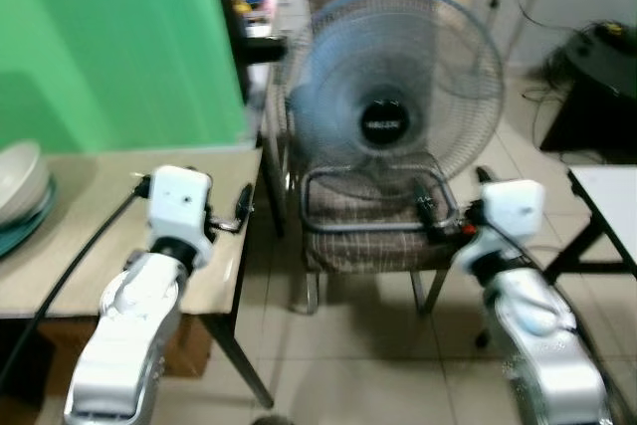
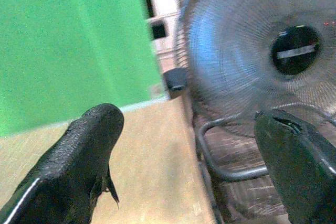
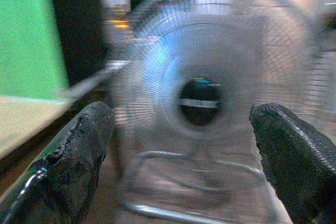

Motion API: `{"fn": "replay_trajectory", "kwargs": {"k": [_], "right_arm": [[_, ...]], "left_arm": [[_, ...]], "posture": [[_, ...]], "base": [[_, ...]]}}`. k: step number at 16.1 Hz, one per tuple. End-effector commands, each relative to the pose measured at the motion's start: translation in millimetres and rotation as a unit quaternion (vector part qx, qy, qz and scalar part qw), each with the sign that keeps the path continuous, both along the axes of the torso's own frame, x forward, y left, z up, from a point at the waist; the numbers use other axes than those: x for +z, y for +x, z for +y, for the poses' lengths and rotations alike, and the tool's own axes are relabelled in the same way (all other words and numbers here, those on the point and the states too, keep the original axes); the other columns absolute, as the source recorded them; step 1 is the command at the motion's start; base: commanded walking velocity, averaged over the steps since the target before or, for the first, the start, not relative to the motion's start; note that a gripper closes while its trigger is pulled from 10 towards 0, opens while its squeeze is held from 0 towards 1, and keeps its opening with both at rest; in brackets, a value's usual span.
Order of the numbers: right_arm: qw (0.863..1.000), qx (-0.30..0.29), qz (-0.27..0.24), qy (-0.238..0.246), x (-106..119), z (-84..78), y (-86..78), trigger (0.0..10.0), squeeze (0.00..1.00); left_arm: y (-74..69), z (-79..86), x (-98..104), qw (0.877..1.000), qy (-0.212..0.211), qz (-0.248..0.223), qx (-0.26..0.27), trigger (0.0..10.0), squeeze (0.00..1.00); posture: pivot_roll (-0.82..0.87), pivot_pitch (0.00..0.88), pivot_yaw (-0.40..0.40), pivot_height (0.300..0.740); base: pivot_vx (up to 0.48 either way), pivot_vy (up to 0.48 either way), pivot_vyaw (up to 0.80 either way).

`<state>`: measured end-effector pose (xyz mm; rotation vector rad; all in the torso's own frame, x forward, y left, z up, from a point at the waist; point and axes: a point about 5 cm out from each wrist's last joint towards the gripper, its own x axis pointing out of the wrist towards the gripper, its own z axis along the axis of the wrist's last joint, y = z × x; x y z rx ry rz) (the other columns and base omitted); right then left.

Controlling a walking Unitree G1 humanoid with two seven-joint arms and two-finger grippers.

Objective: Setting the table

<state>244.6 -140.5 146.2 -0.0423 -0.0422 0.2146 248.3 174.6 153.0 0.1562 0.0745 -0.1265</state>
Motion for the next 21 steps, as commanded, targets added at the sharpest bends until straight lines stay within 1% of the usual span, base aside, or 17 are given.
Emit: {"fn": "replay_trajectory", "kwargs": {"k": [1, 2, 3, 4, 6, 7, 8, 13, 15, 17, 18, 19, 21], "right_arm": [[1.0, 0.005, 0.008, -0.002, -1, -1.2, -0.2, 10.0, 1.0], [1.0, 0.018, 0.009, 0.011, 1, 0.6, -1.1, 10.0, 1.0], [1.0, 0.022, 0.016, 0.014, -2, 1.2, -0.7, 10.0, 1.0], [1.0, 0.019, 0.018, 0.015, -2, 0.5, 0.4, 10.0, 1.0], [0.999, 0.012, 0.015, 0.036, 1, -1.4, 1.4, 10.0, 1.0], [0.999, 0.011, 0.016, 0.03, 0, -1.9, 3.1, 10.0, 1.0], [0.999, 0.012, 0.016, 0.028, 0, -2.3, 3.6, 10.0, 1.0], [0.999, 0.021, 0.014, 0.039, 4, -2.9, 3.6, 10.0, 1.0], [0.999, 0.016, 0.018, 0.039, 2, -3.4, 5.1, 10.0, 1.0], [0.998, 0.012, 0.02, 0.057, 4, -4.9, 6.1, 10.0, 1.0], [0.997, 0.006, 0.027, 0.065, 2, -4.8, 7.3, 10.0, 1.0], [0.997, 0.003, 0.033, 0.068, 1, -3.7, 8.8, 10.0, 1.0], [0.995, 0.003, 0.042, 0.088, 3, -2.3, 9.7, 10.0, 1.0]], "left_arm": [[0.7, -0.2, 2, 1.0, -0.003, -0.002, 0.003, 10.0, 0.0], [1.3, -3.0, 4, 1.0, -0.005, -0.006, -0.009, 10.0, 0.0], [1.2, -1.6, 3, 1.0, -0.008, -0.005, -0.001, 10.0, 0.0], [1.3, -0.5, 2, 1.0, -0.01, -0.003, 0.008, 10.0, 0.0], [0.0, -2.1, 4, 1.0, -0.002, -0.006, -0.005, 10.0, 0.0], [0.5, 2.2, 1, 1.0, -0.001, -0.002, 0.006, 10.0, 0.0], [1.0, 2.6, 1, 1.0, 0.0, -0.001, 0.009, 10.0, 0.0], [3.8, -4.6, 6, 1.0, 0.005, -0.01, -0.013, 10.0, 0.0], [3.9, -1.9, 5, 1.0, 0.008, -0.009, -0.008, 10.0, 0.0], [4.4, -4.4, 6, 0.999, 0.026, -0.012, -0.019, 10.0, 0.0], [3.8, -2.8, 6, 0.999, 0.032, -0.012, -0.019, 10.0, 0.0], [4.7, 0.1, 4, 1.0, 0.029, -0.008, -0.008, 10.0, 0.0], [6.2, -1.9, 7, 0.999, 0.029, -0.01, -0.016, 10.0, 0.0]], "posture": [[0.1, 0.0, 0.044, 0.74], [0.1, 0.0, 0.035, 0.74], [0.1, 0.0, 0.031, 0.74], [0.11, 0.0, 0.035, 0.74], [0.11, 0.0, 0.025, 0.74], [0.11, 0.0, 0.029, 0.74], [0.11, 0.0, 0.034, 0.74], [0.11, 0.0, 0.025, 0.74], [0.11, 0.0, 0.026, 0.74], [0.11, 0.0, 0.024, 0.74], [0.11, 0.0, 0.023, 0.74], [0.11, 0.0, 0.03, 0.74], [0.12, 0.0, 0.028, 0.74]], "base": [[0.0, 0.0, 0.0], [0.0, 0.0, 0.0], [0.0, 0.244, 0.0], [0.0, 0.247, 0.0], [0.0, 0.251, 0.0], [0.0, 0.247, 0.0], [0.0, 0.251, 0.0], [0.0, 0.25, 0.0], [0.0, 0.249, 0.0], [0.0, 0.249, 0.0], [0.0, 0.251, 0.0], [0.0, 0.247, 0.0], [0.0, 0.249, 0.0]]}}
